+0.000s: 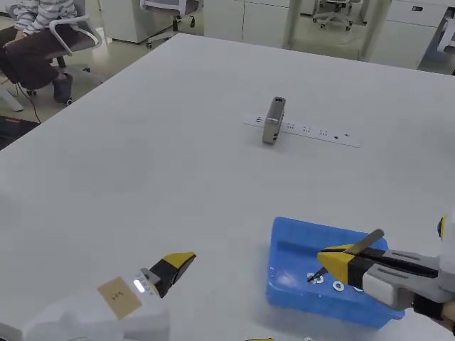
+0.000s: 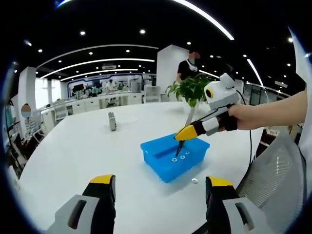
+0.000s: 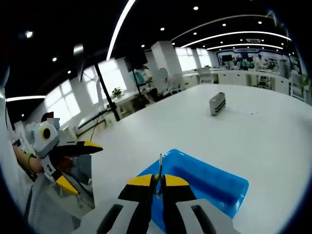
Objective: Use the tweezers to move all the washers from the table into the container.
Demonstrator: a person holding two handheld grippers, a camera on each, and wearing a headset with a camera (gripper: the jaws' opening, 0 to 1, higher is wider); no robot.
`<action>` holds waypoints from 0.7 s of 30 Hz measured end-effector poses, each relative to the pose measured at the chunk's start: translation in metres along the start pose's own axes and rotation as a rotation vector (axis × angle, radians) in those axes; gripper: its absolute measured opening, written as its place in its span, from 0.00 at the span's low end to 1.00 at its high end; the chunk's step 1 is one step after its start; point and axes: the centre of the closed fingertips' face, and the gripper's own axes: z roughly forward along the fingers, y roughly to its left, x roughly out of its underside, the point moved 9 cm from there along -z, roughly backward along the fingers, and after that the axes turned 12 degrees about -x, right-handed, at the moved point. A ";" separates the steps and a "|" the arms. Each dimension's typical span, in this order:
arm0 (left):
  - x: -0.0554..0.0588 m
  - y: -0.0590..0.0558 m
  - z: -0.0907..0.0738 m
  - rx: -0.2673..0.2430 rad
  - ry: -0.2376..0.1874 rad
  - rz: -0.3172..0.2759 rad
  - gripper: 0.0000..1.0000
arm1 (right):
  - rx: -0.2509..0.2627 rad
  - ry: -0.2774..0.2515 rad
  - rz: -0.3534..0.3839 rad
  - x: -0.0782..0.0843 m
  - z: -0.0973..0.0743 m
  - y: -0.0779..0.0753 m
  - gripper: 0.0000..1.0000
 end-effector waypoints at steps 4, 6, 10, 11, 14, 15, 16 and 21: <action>0.000 0.000 0.000 -0.004 -0.002 -0.005 0.76 | 0.010 0.004 0.025 0.001 0.007 -0.013 0.03; -0.002 0.001 -0.001 -0.002 -0.018 -0.018 0.76 | 0.015 0.010 0.041 0.004 0.011 -0.019 0.03; -0.002 0.001 -0.001 -0.004 -0.014 -0.024 0.76 | 0.029 0.017 0.094 0.011 0.018 -0.031 0.03; -0.002 0.001 -0.001 -0.004 -0.014 -0.020 0.76 | 0.033 0.023 0.094 0.012 0.019 -0.033 0.03; -0.002 0.001 -0.001 -0.006 -0.010 -0.023 0.76 | 0.040 0.043 0.098 0.014 0.023 -0.038 0.03; -0.002 0.001 -0.001 -0.006 -0.010 -0.023 0.76 | 0.040 0.042 0.098 0.014 0.024 -0.037 0.03; -0.002 0.001 -0.001 -0.006 -0.011 -0.022 0.75 | 0.040 0.040 0.101 0.013 0.024 -0.037 0.03; -0.001 0.002 -0.001 -0.007 -0.006 -0.019 0.75 | 0.040 0.039 0.098 0.011 0.028 -0.034 0.03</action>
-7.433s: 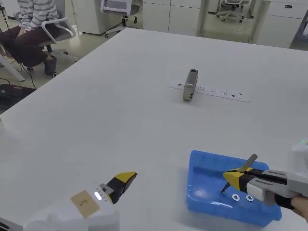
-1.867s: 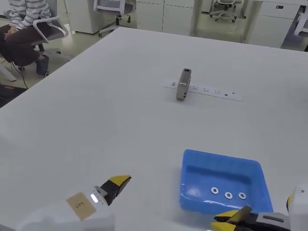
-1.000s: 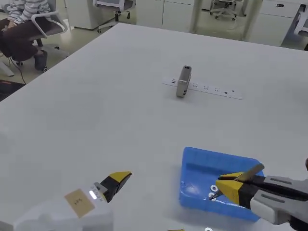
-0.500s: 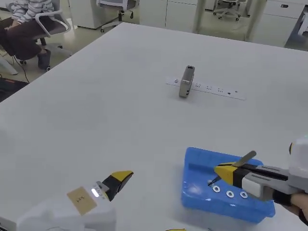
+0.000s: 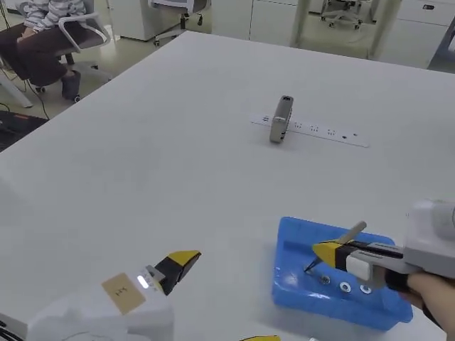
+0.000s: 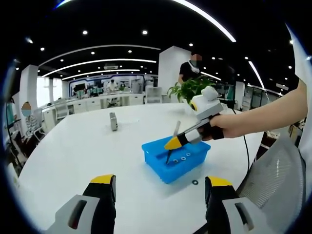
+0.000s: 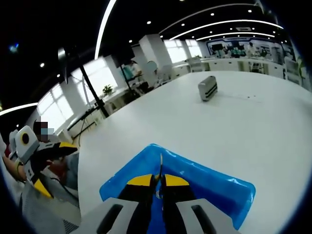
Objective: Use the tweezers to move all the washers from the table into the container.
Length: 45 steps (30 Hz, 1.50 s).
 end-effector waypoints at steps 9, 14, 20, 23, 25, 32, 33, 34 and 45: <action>0.000 -0.001 0.000 0.003 0.006 0.006 0.75 | -0.006 -0.006 0.023 0.005 -0.008 0.009 0.04; 0.001 -0.001 0.000 0.008 0.008 0.006 0.76 | -0.007 -0.039 0.033 0.004 -0.017 0.011 0.04; 0.000 -0.002 0.001 0.012 0.005 0.005 0.76 | -0.034 -0.095 0.030 -0.003 -0.029 0.025 0.04; 0.001 -0.002 0.001 0.015 0.009 0.008 0.76 | -0.048 -0.118 0.032 -0.005 -0.033 0.031 0.04; 0.001 -0.002 0.002 0.017 0.011 0.012 0.76 | -0.060 -0.132 0.036 -0.006 -0.035 0.035 0.04; 0.002 -0.003 0.001 0.024 0.015 0.017 0.76 | -0.090 -0.137 0.027 -0.003 -0.041 0.052 0.04; 0.002 -0.003 0.001 0.025 0.016 0.017 0.76 | -0.093 -0.137 0.026 -0.002 -0.042 0.053 0.04; 0.002 -0.003 0.001 0.026 0.017 0.017 0.76 | -0.097 -0.132 0.022 -0.001 -0.042 0.056 0.04; 0.003 -0.003 0.002 0.029 0.019 0.022 0.75 | -0.109 -0.069 0.013 0.021 -0.044 0.068 0.04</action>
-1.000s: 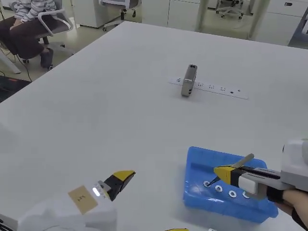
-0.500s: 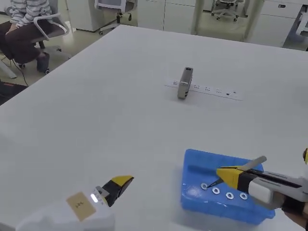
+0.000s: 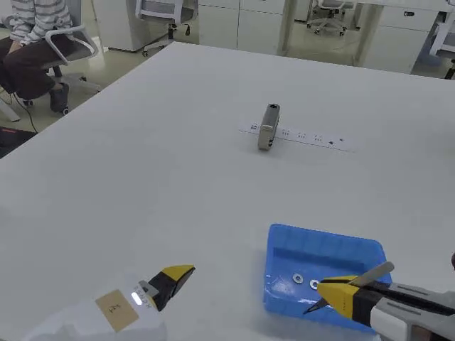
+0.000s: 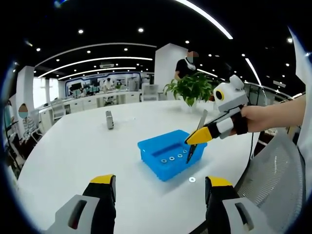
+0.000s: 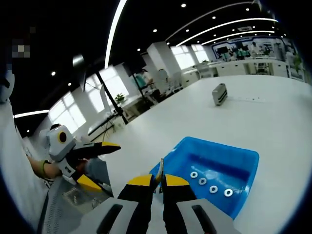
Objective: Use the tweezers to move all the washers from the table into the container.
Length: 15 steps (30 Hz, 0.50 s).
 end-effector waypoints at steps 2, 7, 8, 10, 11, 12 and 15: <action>0.000 0.000 0.000 0.000 0.000 0.000 0.75 | 0.001 0.013 0.003 0.005 0.001 -0.001 0.04; 0.001 0.000 0.000 -0.001 0.001 0.004 0.75 | 0.009 0.052 0.005 0.015 0.003 -0.003 0.04; 0.001 0.000 0.000 -0.001 0.001 0.003 0.75 | 0.008 0.052 0.009 0.016 0.003 -0.003 0.04; 0.001 0.000 0.000 -0.001 0.002 0.002 0.75 | 0.008 0.063 0.013 0.019 0.004 -0.005 0.04; 0.001 0.000 0.000 -0.003 0.002 0.002 0.75 | 0.011 0.075 0.009 0.020 0.005 -0.005 0.04; 0.001 0.000 0.000 -0.003 0.003 0.002 0.75 | 0.015 0.085 0.007 0.021 0.005 -0.005 0.04; 0.000 0.000 0.000 -0.004 0.002 0.002 0.75 | 0.039 0.124 -0.019 0.025 0.006 -0.007 0.04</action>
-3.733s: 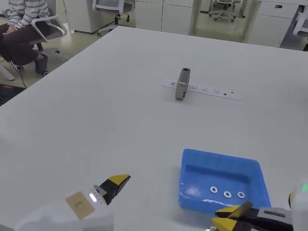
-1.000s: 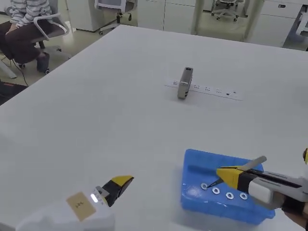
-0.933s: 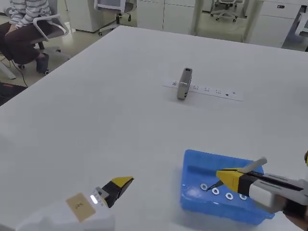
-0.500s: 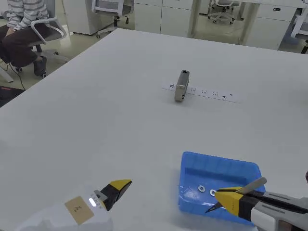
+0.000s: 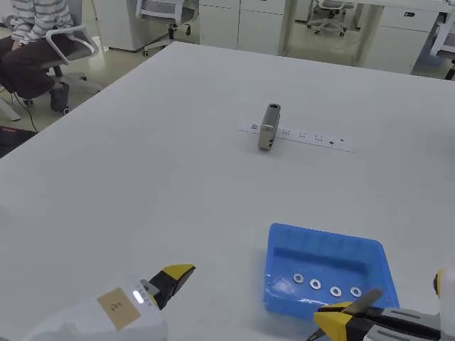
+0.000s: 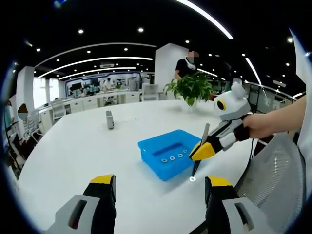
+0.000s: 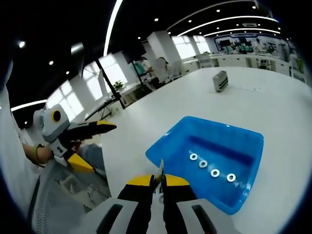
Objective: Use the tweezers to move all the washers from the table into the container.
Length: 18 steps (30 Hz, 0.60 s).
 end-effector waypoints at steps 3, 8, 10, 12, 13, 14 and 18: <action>0.000 0.000 0.000 0.001 0.002 0.000 0.75 | 0.008 0.029 -0.018 0.002 0.002 0.000 0.04; 0.000 0.000 0.000 0.000 0.004 0.001 0.75 | 0.002 0.065 -0.054 0.003 0.006 0.004 0.04; 0.000 0.000 0.000 -0.001 0.006 0.003 0.75 | 0.010 0.079 -0.072 0.004 0.007 0.004 0.04; 0.000 0.000 -0.001 -0.002 0.005 0.002 0.75 | 0.015 0.098 -0.091 0.004 0.008 0.005 0.04; -0.001 0.000 -0.001 -0.002 0.004 0.000 0.75 | 0.015 0.104 -0.095 0.005 0.008 0.005 0.04; -0.001 0.000 -0.001 -0.003 0.004 0.000 0.75 | 0.013 0.113 -0.107 0.005 0.009 0.005 0.04; -0.001 0.000 -0.001 -0.003 0.004 0.002 0.75 | 0.012 0.142 -0.154 0.006 0.009 0.009 0.04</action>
